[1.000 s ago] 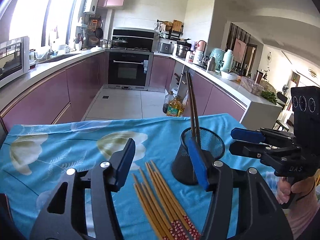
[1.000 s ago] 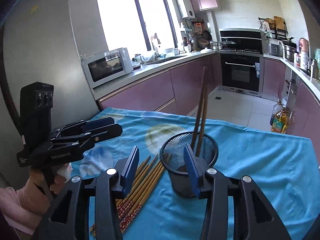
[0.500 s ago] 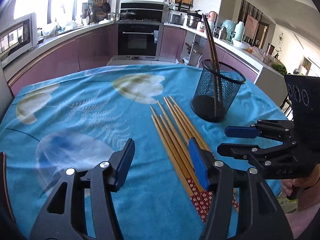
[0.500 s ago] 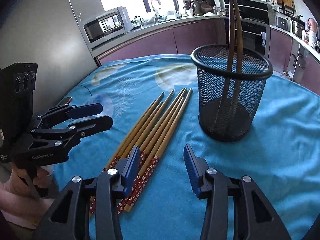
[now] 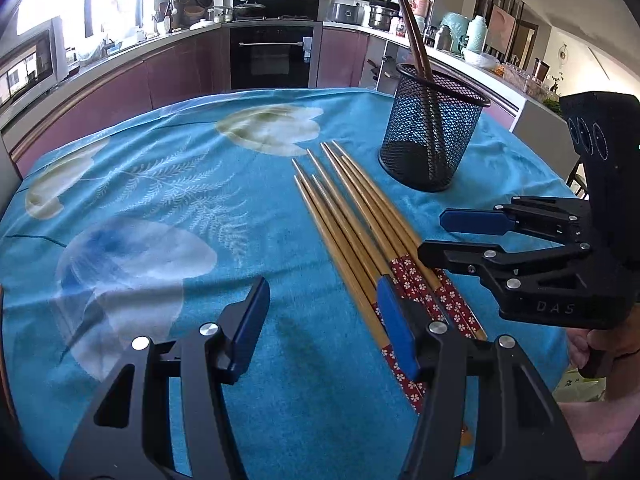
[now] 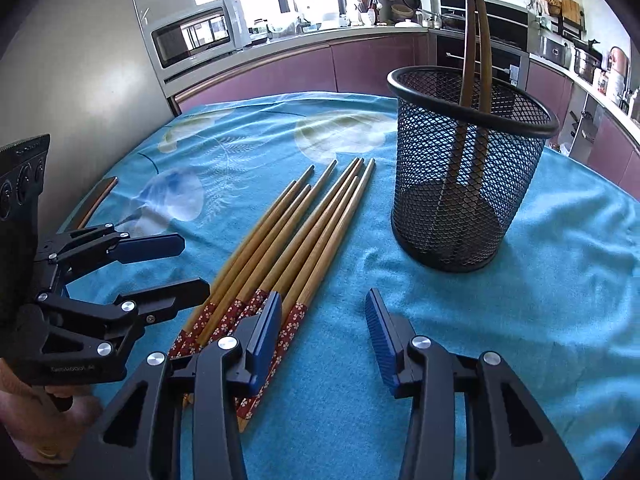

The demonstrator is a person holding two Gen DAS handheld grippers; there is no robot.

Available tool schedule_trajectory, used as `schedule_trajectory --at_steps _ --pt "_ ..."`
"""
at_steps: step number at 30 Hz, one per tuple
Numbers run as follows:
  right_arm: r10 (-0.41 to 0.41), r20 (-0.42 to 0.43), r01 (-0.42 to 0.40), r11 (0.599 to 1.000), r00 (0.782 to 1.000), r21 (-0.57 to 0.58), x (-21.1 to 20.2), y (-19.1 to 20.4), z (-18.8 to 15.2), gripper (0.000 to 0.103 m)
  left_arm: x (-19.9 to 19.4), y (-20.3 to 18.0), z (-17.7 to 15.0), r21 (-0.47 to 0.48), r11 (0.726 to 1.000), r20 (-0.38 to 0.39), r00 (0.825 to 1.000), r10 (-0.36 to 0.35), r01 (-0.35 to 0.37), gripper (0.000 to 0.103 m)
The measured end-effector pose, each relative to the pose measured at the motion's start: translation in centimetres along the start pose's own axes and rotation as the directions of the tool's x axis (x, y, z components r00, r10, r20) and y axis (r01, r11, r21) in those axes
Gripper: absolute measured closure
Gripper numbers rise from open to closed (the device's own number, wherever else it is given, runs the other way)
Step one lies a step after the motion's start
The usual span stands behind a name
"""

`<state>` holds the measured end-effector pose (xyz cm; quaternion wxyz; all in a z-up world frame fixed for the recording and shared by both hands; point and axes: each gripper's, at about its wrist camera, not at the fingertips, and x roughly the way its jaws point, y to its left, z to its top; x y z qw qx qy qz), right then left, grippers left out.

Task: Organize utensils
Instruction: 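Grasp another chopstick from the pile with the right gripper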

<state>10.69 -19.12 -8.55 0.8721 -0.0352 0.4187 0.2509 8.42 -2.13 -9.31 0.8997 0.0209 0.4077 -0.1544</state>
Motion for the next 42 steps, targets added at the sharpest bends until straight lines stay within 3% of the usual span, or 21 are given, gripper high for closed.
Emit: schedule_trajectory --at_steps 12,16,23,29,32,34,36,42 --pt "-0.032 -0.008 0.032 1.0 0.999 -0.001 0.0 -0.4 -0.1 0.061 0.9 0.4 -0.1 -0.001 1.0 -0.027 1.0 0.01 -0.01 0.049" --pt "-0.053 -0.018 0.053 0.999 0.998 -0.003 0.0 -0.7 -0.2 0.069 1.0 0.6 -0.1 -0.002 1.0 -0.031 0.999 0.012 -0.012 0.053" --pt "-0.074 -0.023 0.073 0.997 0.997 -0.025 0.5 -0.4 0.2 0.07 1.3 0.9 0.3 -0.006 1.0 -0.039 0.999 0.017 -0.017 0.056" --pt "-0.091 -0.019 0.091 0.995 0.996 -0.032 1.7 -0.2 1.6 0.073 2.3 1.1 1.4 -0.007 1.0 -0.049 0.998 0.029 -0.029 0.071" --pt "-0.093 -0.018 0.093 0.995 0.995 -0.022 2.0 -0.2 2.0 0.078 2.8 1.1 1.9 -0.01 0.999 -0.053 0.998 0.031 -0.031 0.08" --pt "-0.09 -0.015 0.09 0.996 0.996 -0.008 2.0 -0.4 2.0 0.087 3.0 1.1 2.1 -0.02 0.999 -0.054 0.998 0.031 -0.032 0.087" --pt "-0.083 -0.01 0.083 0.996 0.997 0.015 1.9 -0.8 2.0 0.095 3.0 1.2 2.1 -0.03 0.999 -0.052 0.998 0.029 -0.03 0.089" --pt "-0.07 0.029 0.068 0.995 0.997 0.08 0.8 -1.9 1.7 0.097 2.8 1.4 2.0 -0.073 0.997 -0.037 0.999 0.029 -0.032 0.095"
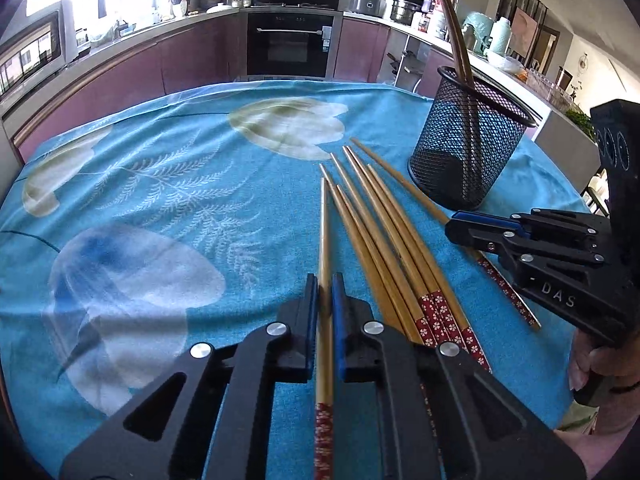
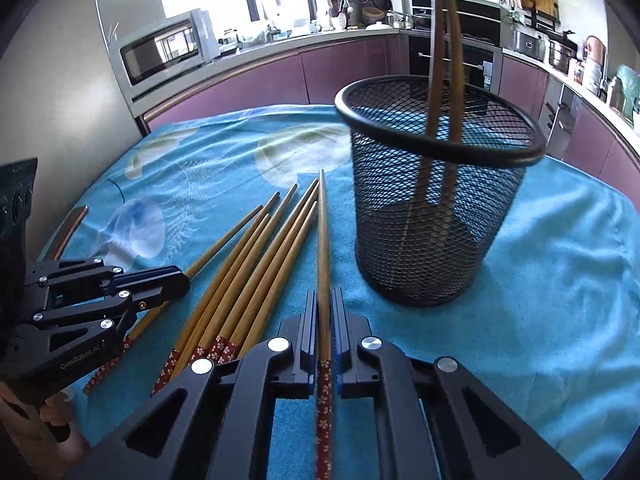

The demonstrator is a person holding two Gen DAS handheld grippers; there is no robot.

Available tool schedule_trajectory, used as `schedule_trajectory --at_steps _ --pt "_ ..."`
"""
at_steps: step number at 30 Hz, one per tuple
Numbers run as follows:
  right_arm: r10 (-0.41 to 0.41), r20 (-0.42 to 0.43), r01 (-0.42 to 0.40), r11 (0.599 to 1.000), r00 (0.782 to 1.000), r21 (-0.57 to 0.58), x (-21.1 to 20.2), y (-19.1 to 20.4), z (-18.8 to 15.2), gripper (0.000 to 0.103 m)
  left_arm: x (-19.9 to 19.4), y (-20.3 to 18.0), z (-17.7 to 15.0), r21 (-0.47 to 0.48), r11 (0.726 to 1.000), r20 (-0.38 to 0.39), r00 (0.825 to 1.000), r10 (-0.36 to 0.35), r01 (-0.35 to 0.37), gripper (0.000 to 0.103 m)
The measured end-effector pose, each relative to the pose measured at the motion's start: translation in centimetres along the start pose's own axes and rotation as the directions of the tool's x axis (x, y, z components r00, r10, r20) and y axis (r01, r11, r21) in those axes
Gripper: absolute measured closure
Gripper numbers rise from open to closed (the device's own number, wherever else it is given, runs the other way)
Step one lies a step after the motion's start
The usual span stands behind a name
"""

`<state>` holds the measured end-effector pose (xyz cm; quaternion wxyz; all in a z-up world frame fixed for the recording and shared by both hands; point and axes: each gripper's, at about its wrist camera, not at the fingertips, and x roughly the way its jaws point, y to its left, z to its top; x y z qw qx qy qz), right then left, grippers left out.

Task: Organize utensils
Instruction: 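Grasp another chopstick from the pile with the right gripper, then raise the chopstick upright and drop it into the mesh cup with the right gripper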

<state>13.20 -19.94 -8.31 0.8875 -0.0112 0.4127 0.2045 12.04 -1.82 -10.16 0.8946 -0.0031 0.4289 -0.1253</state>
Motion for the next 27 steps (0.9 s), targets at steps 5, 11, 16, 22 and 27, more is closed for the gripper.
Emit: schedule_trajectory --at_steps 5,11,16,22,27 --pt "0.065 0.024 -0.065 0.998 0.998 -0.001 -1.3 -0.1 -0.3 0.097 -1.1 0.0 -0.2 0.0 1.0 0.027 0.999 -0.026 0.026 0.095" --pt "0.125 -0.025 -0.127 0.989 0.992 -0.083 -1.6 1.5 -0.7 0.097 -1.6 -0.9 -0.5 0.047 0.996 0.019 0.997 -0.072 0.071 0.095" --pt "0.101 -0.063 -0.108 0.989 0.993 -0.105 -0.8 1.9 -0.7 0.096 -0.8 -0.9 -0.6 0.054 0.995 -0.009 0.997 -0.078 0.079 0.095" --pt "0.088 -0.091 -0.097 0.99 0.992 -0.105 0.6 1.7 -0.2 0.095 0.2 -0.6 -0.4 0.057 0.995 -0.04 0.996 -0.074 0.076 0.094" --pt "0.087 -0.094 -0.098 0.988 0.992 -0.121 1.0 1.7 0.3 0.096 0.6 -0.7 0.0 0.068 0.995 -0.043 0.996 -0.077 0.08 0.093"
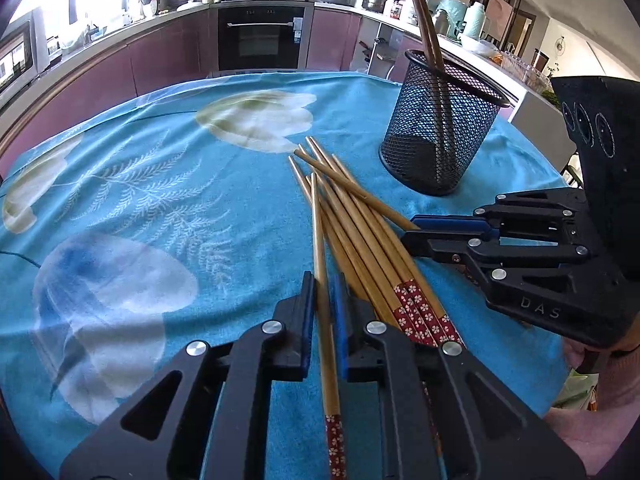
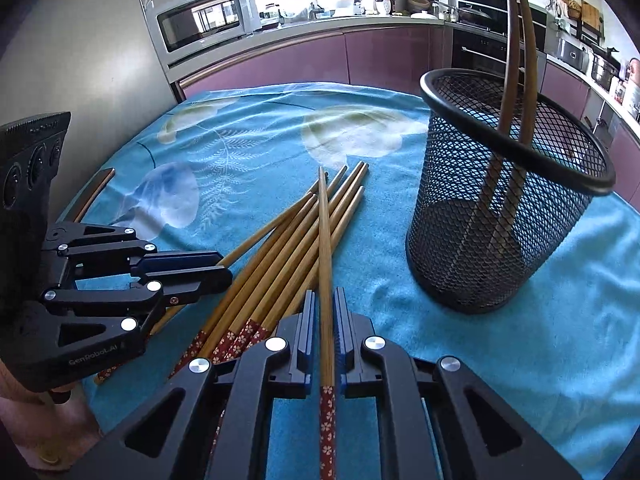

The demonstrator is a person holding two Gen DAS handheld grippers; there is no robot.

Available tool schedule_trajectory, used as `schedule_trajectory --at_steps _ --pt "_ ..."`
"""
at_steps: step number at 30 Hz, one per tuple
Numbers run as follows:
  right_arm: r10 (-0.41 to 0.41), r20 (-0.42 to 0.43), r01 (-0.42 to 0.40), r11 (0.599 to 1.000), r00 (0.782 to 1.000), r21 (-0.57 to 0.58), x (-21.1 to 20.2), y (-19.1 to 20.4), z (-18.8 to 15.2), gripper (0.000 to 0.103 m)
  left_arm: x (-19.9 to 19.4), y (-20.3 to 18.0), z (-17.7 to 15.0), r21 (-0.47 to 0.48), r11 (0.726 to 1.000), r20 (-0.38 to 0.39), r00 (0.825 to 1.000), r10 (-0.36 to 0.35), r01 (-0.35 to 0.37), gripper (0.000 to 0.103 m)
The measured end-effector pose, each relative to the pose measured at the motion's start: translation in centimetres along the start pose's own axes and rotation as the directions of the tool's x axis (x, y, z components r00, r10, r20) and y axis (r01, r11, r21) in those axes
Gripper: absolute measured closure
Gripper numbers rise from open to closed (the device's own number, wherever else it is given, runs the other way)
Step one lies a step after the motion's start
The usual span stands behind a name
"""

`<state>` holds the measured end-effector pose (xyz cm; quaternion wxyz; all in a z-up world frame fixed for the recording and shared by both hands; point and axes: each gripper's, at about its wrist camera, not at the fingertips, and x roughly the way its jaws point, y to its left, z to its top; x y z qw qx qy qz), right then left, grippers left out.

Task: Organize utensils
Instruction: 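Raise the chopstick upright and drop it into the mesh cup with the right gripper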

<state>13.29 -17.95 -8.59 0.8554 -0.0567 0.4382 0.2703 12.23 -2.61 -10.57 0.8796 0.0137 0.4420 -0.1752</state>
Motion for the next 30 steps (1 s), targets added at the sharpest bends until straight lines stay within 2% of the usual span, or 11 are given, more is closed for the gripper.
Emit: schedule_trajectory --at_steps 6,13,21,30 --pt "0.014 0.046 -0.015 1.0 0.999 0.017 -1.3 -0.3 -0.3 0.097 -0.3 -0.1 0.2 -0.013 1.0 0.008 1.0 -0.002 0.002 0.095" --pt "0.046 0.155 -0.047 0.999 0.987 0.004 -5.1 -0.2 -0.4 0.097 -2.9 -0.4 1.1 -0.016 0.998 0.071 0.996 -0.056 0.057 0.095" --pt "0.065 0.256 -0.071 0.997 0.964 0.015 -8.8 -0.9 0.0 0.097 -8.1 -1.4 3.0 0.011 0.988 0.186 0.971 -0.153 0.153 0.095" --pt "0.046 0.331 -0.067 0.996 0.943 0.052 -11.3 -2.9 0.8 0.097 -11.6 -2.2 4.7 0.042 0.976 0.259 0.941 -0.219 0.215 0.095"
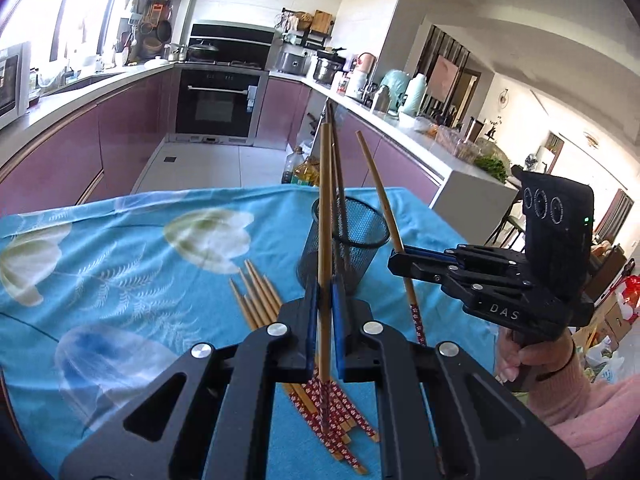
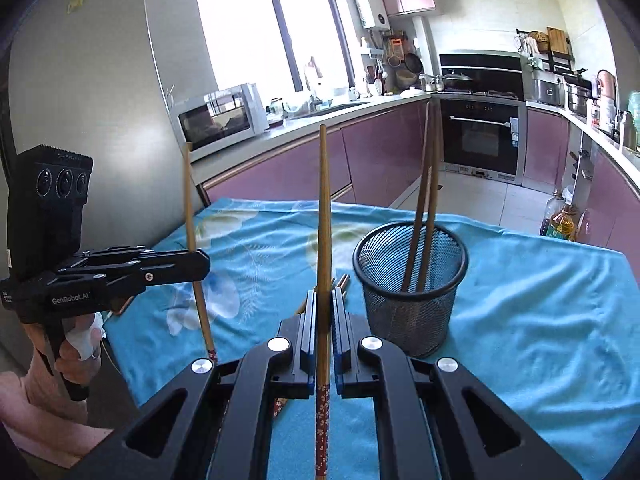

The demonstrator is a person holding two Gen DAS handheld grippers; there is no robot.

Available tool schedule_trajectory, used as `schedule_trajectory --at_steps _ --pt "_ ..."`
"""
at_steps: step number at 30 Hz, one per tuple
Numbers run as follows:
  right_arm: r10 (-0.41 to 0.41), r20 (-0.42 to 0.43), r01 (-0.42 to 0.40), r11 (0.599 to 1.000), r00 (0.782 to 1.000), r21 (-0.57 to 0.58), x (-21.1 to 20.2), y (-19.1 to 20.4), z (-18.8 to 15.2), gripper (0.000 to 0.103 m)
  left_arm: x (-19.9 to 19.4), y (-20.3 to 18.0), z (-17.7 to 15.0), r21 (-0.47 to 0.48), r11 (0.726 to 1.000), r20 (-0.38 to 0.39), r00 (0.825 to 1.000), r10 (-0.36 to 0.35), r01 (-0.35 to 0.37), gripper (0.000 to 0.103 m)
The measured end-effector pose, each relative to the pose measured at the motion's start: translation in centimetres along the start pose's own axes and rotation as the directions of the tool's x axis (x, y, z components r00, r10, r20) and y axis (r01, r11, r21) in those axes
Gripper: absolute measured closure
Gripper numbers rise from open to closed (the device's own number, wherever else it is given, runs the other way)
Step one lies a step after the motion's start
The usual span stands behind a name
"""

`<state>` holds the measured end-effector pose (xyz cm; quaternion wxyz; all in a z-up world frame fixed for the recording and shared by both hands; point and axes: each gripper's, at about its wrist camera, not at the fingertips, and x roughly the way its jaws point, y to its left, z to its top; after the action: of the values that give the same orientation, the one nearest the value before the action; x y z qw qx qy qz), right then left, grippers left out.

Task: Organize utensils
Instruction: 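Raise the chopstick upright and drop it into the mesh cup with the right gripper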

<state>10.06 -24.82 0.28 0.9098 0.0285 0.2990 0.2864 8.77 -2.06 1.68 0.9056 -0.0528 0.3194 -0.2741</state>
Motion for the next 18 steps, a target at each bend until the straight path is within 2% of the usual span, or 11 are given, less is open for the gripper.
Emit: schedule_trajectory --at_steps 7,18 --pt "-0.034 0.083 0.035 0.999 0.996 -0.012 -1.4 -1.0 2.4 0.097 -0.9 -0.6 3.0 -0.002 0.999 0.073 0.997 -0.033 0.033 0.096" --pt "-0.083 0.21 0.081 0.997 0.974 0.018 -1.3 -3.2 6.7 0.097 -0.8 -2.0 9.1 0.003 0.998 0.177 0.982 -0.057 0.057 0.096"
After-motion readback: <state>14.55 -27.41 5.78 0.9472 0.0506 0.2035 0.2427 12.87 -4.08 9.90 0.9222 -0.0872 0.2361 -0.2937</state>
